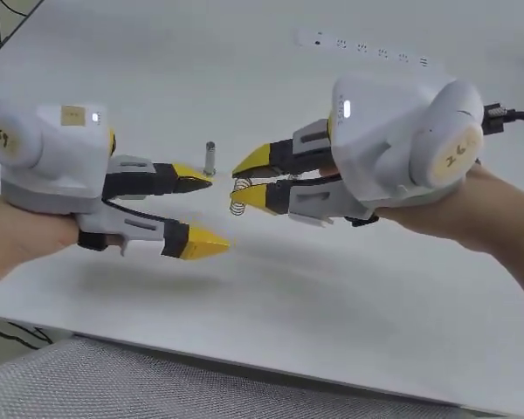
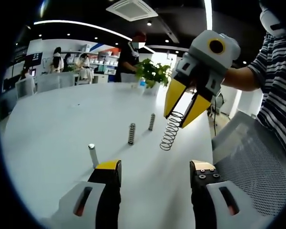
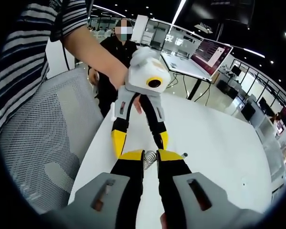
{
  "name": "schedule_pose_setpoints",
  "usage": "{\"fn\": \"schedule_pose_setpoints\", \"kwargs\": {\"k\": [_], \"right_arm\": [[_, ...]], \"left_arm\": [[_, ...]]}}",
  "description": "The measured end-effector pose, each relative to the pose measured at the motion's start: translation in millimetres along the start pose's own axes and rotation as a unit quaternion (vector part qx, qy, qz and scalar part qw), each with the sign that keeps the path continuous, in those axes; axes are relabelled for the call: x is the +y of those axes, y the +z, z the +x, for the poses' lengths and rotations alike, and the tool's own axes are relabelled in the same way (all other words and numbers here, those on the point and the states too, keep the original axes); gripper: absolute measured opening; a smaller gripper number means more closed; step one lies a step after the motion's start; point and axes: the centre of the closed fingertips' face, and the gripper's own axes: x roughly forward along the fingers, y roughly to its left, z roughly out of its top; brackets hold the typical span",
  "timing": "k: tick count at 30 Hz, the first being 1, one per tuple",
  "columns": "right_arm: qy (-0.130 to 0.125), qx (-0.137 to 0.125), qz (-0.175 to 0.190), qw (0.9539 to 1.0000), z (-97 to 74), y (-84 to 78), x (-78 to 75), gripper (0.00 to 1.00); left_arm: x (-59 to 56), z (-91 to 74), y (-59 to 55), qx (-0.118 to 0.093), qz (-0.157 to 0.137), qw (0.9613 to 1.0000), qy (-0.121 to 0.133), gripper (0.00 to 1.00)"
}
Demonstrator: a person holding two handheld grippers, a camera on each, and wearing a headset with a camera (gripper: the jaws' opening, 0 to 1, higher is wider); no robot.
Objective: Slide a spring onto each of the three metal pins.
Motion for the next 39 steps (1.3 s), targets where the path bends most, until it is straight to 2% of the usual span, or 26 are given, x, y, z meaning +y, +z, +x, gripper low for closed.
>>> {"fn": "schedule_pose_setpoints", "kwargs": {"k": [3,7,11,19,21,25,34,39], "right_arm": [[-0.001,0.001,-0.001,1.0,-0.1,0.1,-1.1,0.12],[-0.001,0.004,-0.004,1.0,0.2,-1.0,-1.6,0.12],[-0.003,0.006,-0.004,1.0,0.6,-2.1,-2.7,0.12],[-0.008,0.01,-0.002,0.9999,2.1,-5.5,-7.2,0.12],[-0.01,0.011,-0.004,0.9999,2.6,-5.8,-8.9,0.12],[-0.01,0.013,-0.005,0.9999,4.1,-5.9,-11.1,0.12],[-0.016,0.016,-0.008,0.9997,9.7,-5.9,-24.5,0.12],[-0.021,0.016,-0.011,0.9996,14.2,-5.4,-33.6,0.12]], "left_arm": [[10.0,-8.9,-1.5,-0.004,0.001,0.9997,0.025,0.68],[16.4,-18.0,-2.2,-0.009,0.003,0.9992,0.04,0.72],[22.0,-25.6,-2.6,-0.015,-0.002,0.9983,0.056,0.84],[23.5,-31.2,-4.7,-0.015,0.005,0.9979,0.063,0.97],[30.7,-33.4,-7.8,-0.001,0.017,0.9962,0.085,0.97],[31.9,-34.9,-3.9,-0.014,0.011,0.996,0.088,0.97],[31.2,-39.2,-5.1,-0.016,0.006,0.9958,0.09,0.97],[30.7,-41.9,-9.5,-0.014,0.002,0.9957,0.092,0.97]]}}
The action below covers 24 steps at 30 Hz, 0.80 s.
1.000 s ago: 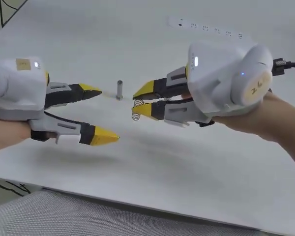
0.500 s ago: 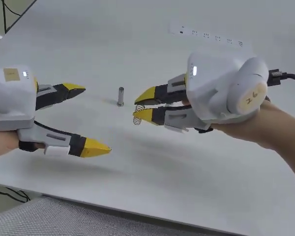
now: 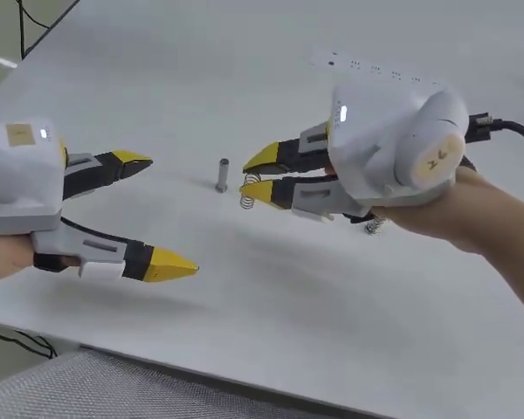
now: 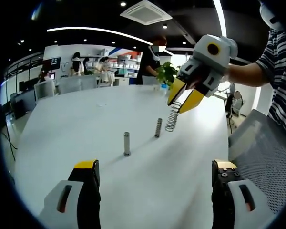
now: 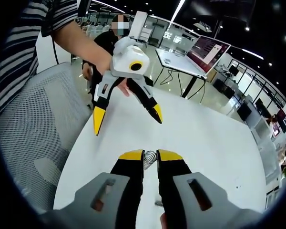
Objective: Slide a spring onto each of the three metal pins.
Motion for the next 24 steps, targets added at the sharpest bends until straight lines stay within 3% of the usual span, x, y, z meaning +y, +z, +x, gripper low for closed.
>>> {"fn": "schedule_pose_setpoints", "kwargs": {"k": [18,24], "right_arm": [[-0.028,0.005,0.011,0.9995,24.9,-3.7,-50.2,0.12],[-0.033,-0.002,0.031,0.999,32.1,-2.8,-58.8,0.12]], "left_arm": [[-3.9,-3.7,-9.0,0.01,-0.007,0.9999,0.002,0.97],[-2.0,-4.9,-7.5,0.008,-0.007,0.9999,0.006,0.97]]}}
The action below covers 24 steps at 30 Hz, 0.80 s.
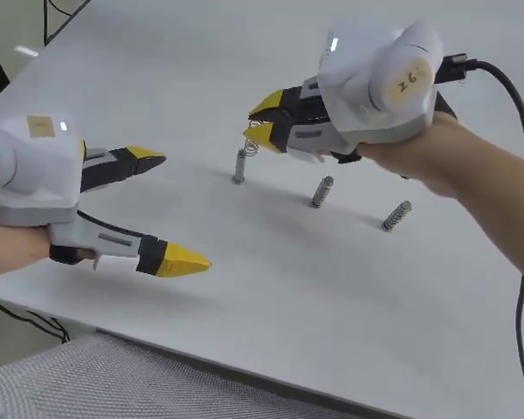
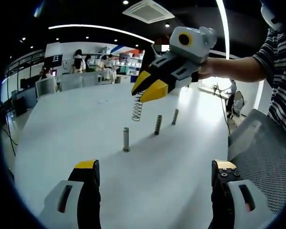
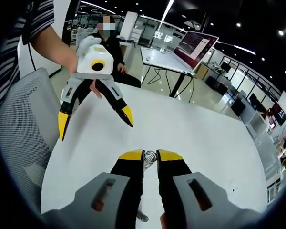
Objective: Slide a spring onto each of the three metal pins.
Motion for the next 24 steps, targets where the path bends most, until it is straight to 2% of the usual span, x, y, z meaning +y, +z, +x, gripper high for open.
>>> {"fn": "schedule_pose_setpoints", "kwargs": {"k": [6,11,24], "right_arm": [[-0.011,0.004,0.025,0.9996,7.2,-8.7,-8.9,0.12],[-0.014,0.001,0.046,0.9989,8.8,-9.8,-8.8,0.12],[-0.006,0.009,0.049,0.9987,19.6,-13.5,-5.5,0.12]], "left_arm": [[0.6,0.2,1.7,-0.002,0.0,1.0,0.0,0.97],[0.6,1.2,0.4,0.0,0.001,1.0,-0.001,0.97],[5.0,-0.6,-1.1,0.0,-0.001,1.0,0.003,0.97]]}}
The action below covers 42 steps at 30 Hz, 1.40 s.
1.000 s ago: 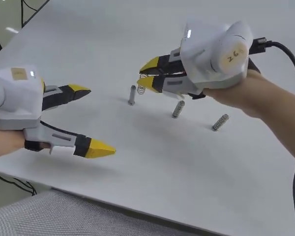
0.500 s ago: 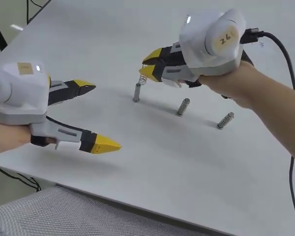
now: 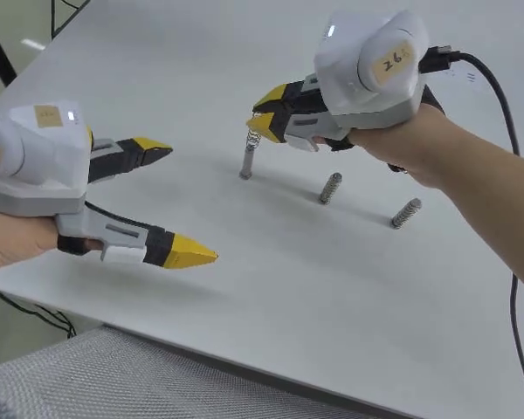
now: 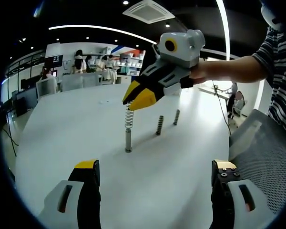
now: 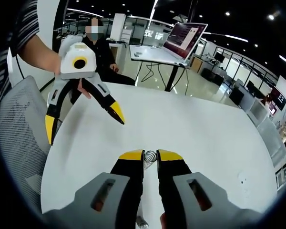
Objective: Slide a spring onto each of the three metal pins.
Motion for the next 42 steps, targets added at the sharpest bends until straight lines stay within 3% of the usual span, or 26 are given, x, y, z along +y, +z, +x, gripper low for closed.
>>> {"fn": "schedule_pose_setpoints", "kwargs": {"k": [30,42], "right_arm": [[0.028,0.049,0.004,0.9984,31.0,-33.9,12.3,0.12],[0.038,0.074,-0.004,0.9965,43.3,-48.3,25.7,0.12]], "left_arm": [[-0.5,2.2,-1.0,0.0,-0.006,1.0,-0.001,0.96],[0.7,1.7,-1.1,-0.002,-0.008,1.0,0.0,0.95]]}}
